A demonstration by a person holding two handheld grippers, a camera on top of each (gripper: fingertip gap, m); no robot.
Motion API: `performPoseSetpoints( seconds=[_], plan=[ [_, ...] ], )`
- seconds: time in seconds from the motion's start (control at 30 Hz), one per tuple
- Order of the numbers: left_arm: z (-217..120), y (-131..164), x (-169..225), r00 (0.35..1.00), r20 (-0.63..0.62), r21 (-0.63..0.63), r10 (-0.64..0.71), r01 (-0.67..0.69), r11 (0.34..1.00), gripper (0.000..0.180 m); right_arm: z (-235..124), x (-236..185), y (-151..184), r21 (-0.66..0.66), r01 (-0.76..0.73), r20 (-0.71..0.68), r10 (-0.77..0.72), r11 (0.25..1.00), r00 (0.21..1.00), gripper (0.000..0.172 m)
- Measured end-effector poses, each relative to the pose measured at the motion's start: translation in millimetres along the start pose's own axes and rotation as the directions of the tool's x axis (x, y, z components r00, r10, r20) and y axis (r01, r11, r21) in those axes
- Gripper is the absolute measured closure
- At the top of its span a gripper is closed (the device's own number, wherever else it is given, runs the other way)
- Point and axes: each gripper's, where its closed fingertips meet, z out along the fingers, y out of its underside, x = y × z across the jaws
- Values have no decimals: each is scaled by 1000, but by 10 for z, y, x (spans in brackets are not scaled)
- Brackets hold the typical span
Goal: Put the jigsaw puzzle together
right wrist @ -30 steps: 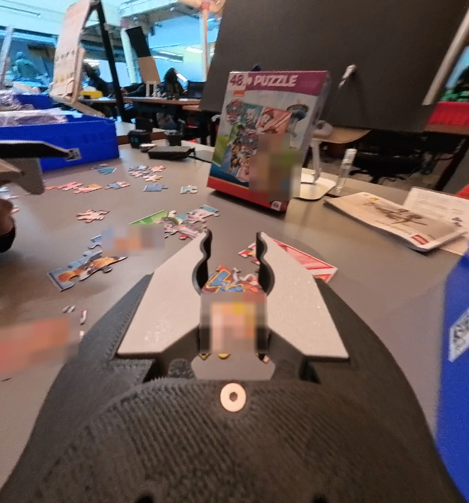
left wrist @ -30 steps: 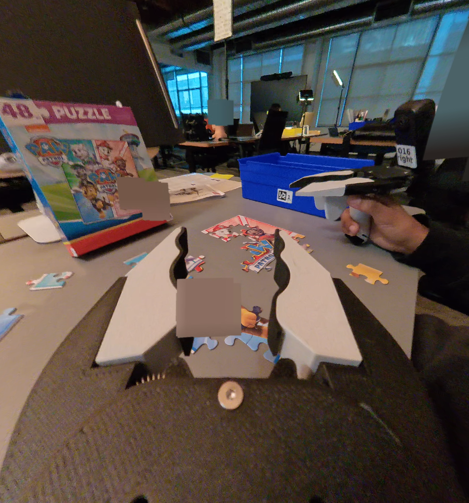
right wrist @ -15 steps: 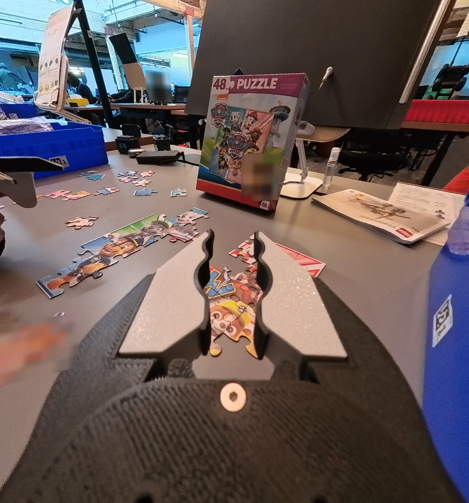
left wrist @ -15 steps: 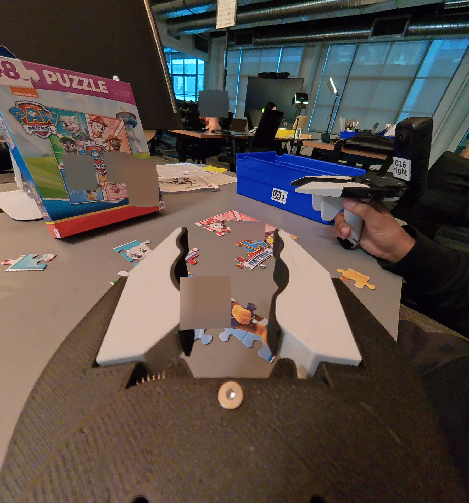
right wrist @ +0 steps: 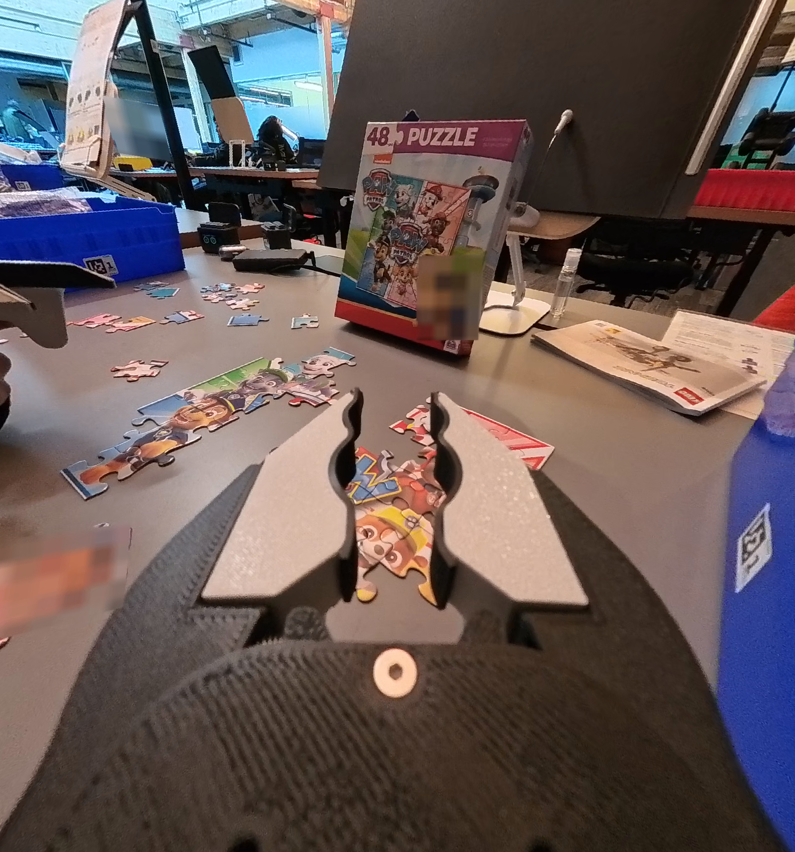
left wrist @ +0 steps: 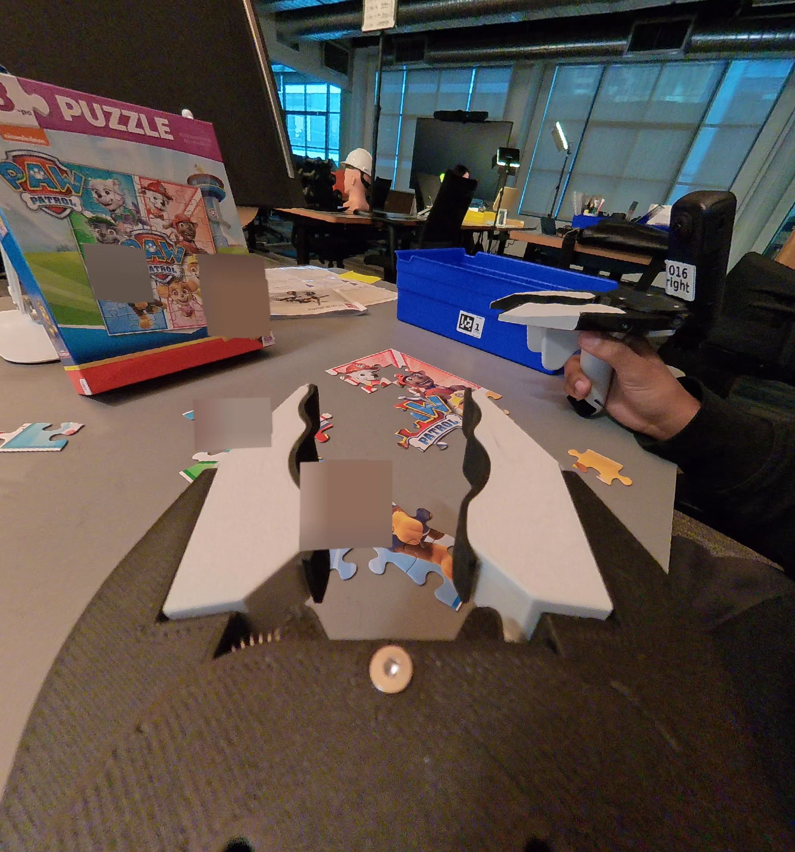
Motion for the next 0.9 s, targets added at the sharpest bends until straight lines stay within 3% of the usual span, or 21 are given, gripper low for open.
performPoseSetpoints(
  seconds=[0.8,0.9],
  plan=[
    [14,27,3,1000,-5,-13,-7,7,1000,121,9,-19,12,-8,11,6,-11,1000,1000,144],
    [9,59,14,1000,-16,-39,-22,22,999,128,9,-16,11,-7,10,3,-10,1000,1000,144]
  ],
)
